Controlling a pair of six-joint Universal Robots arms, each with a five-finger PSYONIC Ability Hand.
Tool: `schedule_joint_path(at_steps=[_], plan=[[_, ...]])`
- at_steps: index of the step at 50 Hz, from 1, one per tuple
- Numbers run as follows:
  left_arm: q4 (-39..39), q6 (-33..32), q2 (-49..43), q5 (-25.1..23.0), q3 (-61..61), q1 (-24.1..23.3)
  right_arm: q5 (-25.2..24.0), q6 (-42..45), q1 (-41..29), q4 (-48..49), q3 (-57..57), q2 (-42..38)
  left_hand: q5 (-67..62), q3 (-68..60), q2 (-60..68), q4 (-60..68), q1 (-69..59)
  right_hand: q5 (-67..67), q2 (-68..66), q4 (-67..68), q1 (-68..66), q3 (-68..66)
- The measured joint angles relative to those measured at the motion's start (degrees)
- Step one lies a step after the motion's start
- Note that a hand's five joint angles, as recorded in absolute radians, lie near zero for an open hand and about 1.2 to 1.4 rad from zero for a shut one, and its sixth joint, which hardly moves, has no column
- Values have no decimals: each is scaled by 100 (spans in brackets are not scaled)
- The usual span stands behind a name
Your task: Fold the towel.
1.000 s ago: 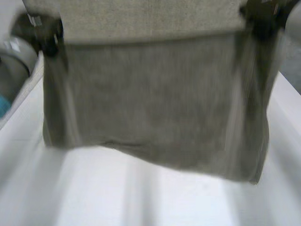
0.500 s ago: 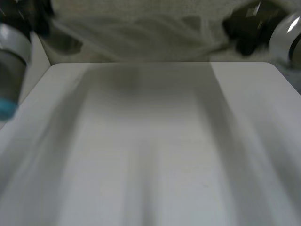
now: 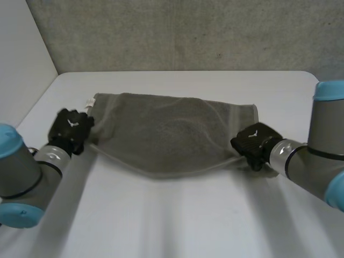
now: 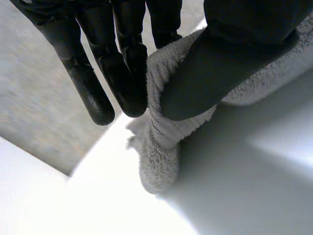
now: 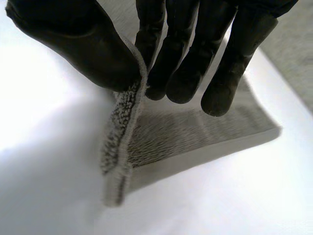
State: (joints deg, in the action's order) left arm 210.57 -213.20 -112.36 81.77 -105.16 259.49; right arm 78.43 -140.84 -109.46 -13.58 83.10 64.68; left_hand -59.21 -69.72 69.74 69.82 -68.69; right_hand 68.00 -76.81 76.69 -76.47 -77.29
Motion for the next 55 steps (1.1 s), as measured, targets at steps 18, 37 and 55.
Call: schedule_joint_path(at_steps=[18,37,55], plan=[[-2498,-82,2389,-187,-762,301,-53,1739,826,-2089,259,1655,0,0,0,0,0,1,0,0,-1,0],[-1986,-86,1511,-581,-361,316,-121,1381,908,-1391,-502,1112,-6,0,0,0,-22,22,0,0,-1,0],[-392,-37,-1322,-164,2351,-83,1250,688,-16,1199,-1586,-1011,-6,0,0,0,-24,47,0,0,-1,0]])
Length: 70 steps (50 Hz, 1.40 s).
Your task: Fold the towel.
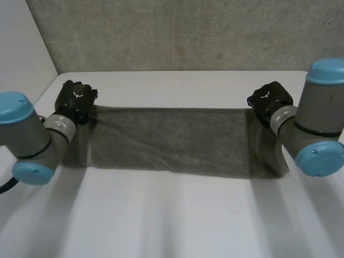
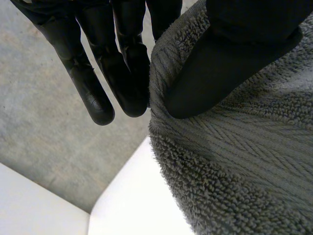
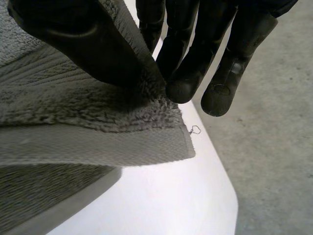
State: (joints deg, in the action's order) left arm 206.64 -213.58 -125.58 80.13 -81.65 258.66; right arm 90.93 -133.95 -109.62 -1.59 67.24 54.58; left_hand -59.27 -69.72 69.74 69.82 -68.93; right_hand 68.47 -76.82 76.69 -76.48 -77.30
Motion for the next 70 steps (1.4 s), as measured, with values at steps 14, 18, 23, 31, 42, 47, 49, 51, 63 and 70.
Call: schedule_joint_path(at_steps=[14,18,23,31,42,47,49,51,63,70], plan=[[315,-36,-723,-40,488,-174,425,-5,-79,581,-97,-366,5684,5853,-5868,-5865,5762,-6497,6281,-6178,6315,6317],[281,-33,-655,0,408,-172,421,-98,-49,563,-81,-102,5759,5982,-5975,-5988,5877,-6497,6281,-6179,6316,6317],[259,-23,-376,23,198,-136,380,-214,0,517,7,339,5772,6002,-6002,-6014,5901,-6497,6281,-6179,6317,6317],[263,11,437,19,-460,-63,191,-33,39,285,471,1019,5774,6018,-6005,-6026,5919,-6497,6281,-6178,6338,6317],[254,184,1532,-25,-1458,-57,-116,-438,152,-589,1739,1426,5774,6018,-6006,-6029,5921,-5989,5910,-5932,5833,5938],[231,580,1698,-37,-1680,-66,-483,-1033,346,-585,2241,1450,5774,6018,-6006,-6029,5923,-5443,5412,-5348,5335,5437],[222,906,1758,-45,-1769,-63,-723,-1267,504,-473,2469,1450,5774,6019,-6006,-6029,5923,-5291,5260,-5189,5209,5287],[216,1188,1796,-51,-1834,-57,-885,-1387,619,-320,2636,1447,5774,6018,-6006,-6029,5923,-5220,5172,-5117,5131,5196],[209,2335,1875,-68,-1998,78,-1152,-1448,958,1012,3280,1206,5775,6018,-6006,-6029,5923,-4752,4675,-4632,4565,4675],[217,2381,1875,-79,-2111,82,-1122,-1404,1017,1125,3236,955,5775,6018,-6006,-6029,5923,-4552,4433,-4432,4361,4467]])
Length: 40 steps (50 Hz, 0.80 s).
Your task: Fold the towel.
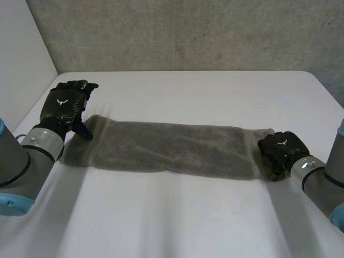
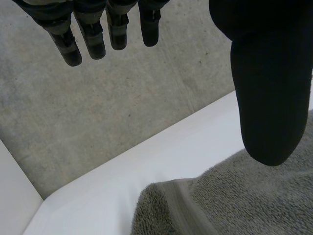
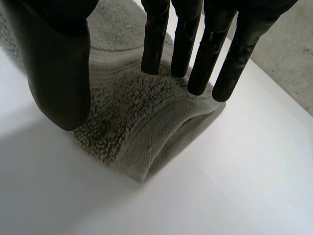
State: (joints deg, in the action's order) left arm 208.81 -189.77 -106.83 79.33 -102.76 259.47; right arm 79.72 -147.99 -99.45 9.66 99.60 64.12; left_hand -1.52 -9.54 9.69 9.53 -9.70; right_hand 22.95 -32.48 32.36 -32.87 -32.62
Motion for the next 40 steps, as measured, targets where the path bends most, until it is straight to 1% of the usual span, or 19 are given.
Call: schedule_joint_path(at_steps=[10,11,12,13,14,15,16,18,19,24,28,30,36,40], plan=[[18,-33,1,-6,-98,-9,16,201,188,1,-69,-196,0,0,0,0,0,729,-771,817,-790,-818],[18,-34,1,-6,-99,-8,17,219,196,0,-71,-202,0,0,0,0,0,978,-1030,1063,-1089,-1058],[19,-34,0,-6,-100,-8,21,267,215,0,-78,-222,0,0,0,0,0,1492,-1592,1596,-1610,-1585],[19,-34,-1,-6,-101,-7,23,287,222,0,-81,-229,0,0,0,0,0,1743,-1852,1853,-1805,-1836],[19,-34,-2,-6,-102,-6,30,344,244,1,-93,-254,0,0,0,0,0,2425,-2577,2591,-2535,-2568],[19,-35,-2,-6,-102,-6,33,365,252,0,-98,-263,0,0,0,0,0,2639,-2742,2763,-2692,-2737],[19,-35,-3,-6,-104,-5,47,409,274,0,-110,-284,0,0,0,0,0,3462,-3546,3569,-3393,-3521],[17,-35,-4,-6,-107,-4,75,468,309,-3,-128,-310,0,0,0,0,0,4161,-4211,4260,-3980,-4195],[15,-35,-4,-6,-108,-5,108,517,347,-5,-144,-327,0,0,0,0,0,4322,-4295,4422,-4176,-4333],[11,-34,1,-8,-137,-6,312,746,539,-38,-191,-299,0,0,0,0,0,4339,-4295,4430,-4193,-4334],[14,-33,35,-9,-181,-8,540,1151,839,-74,-215,-137,0,0,0,-1,0,4338,-4295,4429,-4225,-4333],[17,-34,82,-10,-201,-9,662,1561,1101,-76,-233,26,0,0,0,-5,0,4338,-4295,4429,-4227,-4333],[17,-26,203,-4,-218,-18,802,2588,1625,-48,-502,385,0,1,-1,-5,0,4339,-4295,4429,-4250,-4333],[13,-19,250,1,-223,-30,878,2784,1508,-48,-861,500,0,1,-1,-5,0,4339,-4295,4430,-4253,-4333]])
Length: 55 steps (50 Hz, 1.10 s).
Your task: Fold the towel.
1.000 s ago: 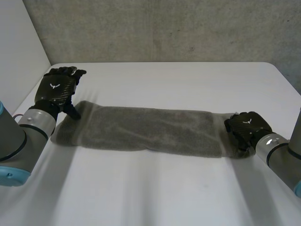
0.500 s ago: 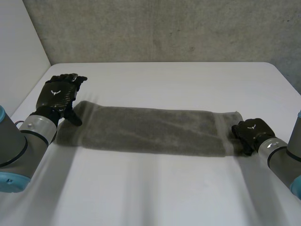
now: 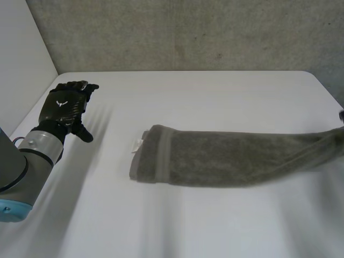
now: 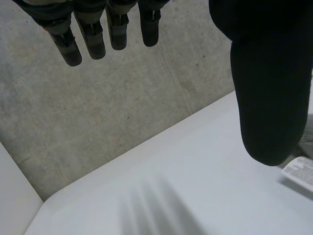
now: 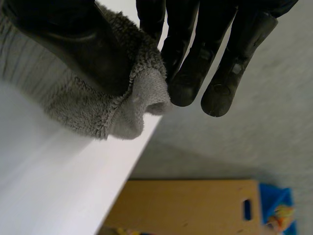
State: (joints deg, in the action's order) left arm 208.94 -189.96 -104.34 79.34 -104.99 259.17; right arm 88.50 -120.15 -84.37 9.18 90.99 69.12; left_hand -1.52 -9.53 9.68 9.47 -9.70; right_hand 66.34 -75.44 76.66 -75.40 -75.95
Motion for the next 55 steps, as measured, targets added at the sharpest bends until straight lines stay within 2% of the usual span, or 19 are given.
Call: schedule_joint_path(at_steps=[5,10,12,17,23,24,27,30,32,38,45,49,55], plan=[[-2,3,50,2,-6,-25,106,-215,-962,0,-598,43,0,0,0,0,0,0,0,0,-25,-51],[1,-2,91,4,2,-69,146,-437,-2448,30,-1150,-176,1,0,0,0,0,0,0,0,-27,-104],[5,-7,103,7,16,-98,150,-479,-3275,51,-1444,-447,1,0,0,-1,0,0,0,0,-28,-104],[32,-22,91,9,62,-215,157,-475,-4709,73,-2008,-1241,1,0,0,-1,0,8,0,0,-29,-104],[80,-32,-87,12,152,-427,168,-413,-5620,69,-2419,-2198,1,1,0,-1,0,-13,30,-28,1,-76],[84,-31,-123,14,171,-453,169,-407,-5655,66,-2433,-2252,1,1,0,-1,0,-166,217,-173,189,133],[89,-21,-337,33,281,-584,217,-384,-5802,58,-2442,-2507,1,1,0,-1,0,-3218,3195,-3151,3190,3080],[89,-10,-486,51,371,-665,298,-434,-5815,57,-2345,-2486,1,1,0,-1,0,-5354,5163,-5233,5173,5179],[89,-3,-557,59,423,-714,354,-537,-5794,62,-2240,-2359,1,1,0,-1,0,-6099,5846,-5955,5812,5847],[93,19,-656,83,605,-907,473,-1410,-5485,89,-1646,-1465,1,1,0,-1,0,-6282,6141,-6173,6207,6178],[85,78,-740,116,912,-1334,353,-2954,-4460,-35,-487,-203,1,1,0,-1,0,-6283,6141,-6173,6229,6179],[79,89,-918,211,1067,-1594,75,-3333,-3856,-158,178,94,1,0,0,-1,0,-6282,6141,-6173,6230,6179],[76,65,-1278,476,1271,-1916,-409,-3418,-3088,-187,955,118,1,0,0,0,0,-6272,6140,-6172,6214,6178]])
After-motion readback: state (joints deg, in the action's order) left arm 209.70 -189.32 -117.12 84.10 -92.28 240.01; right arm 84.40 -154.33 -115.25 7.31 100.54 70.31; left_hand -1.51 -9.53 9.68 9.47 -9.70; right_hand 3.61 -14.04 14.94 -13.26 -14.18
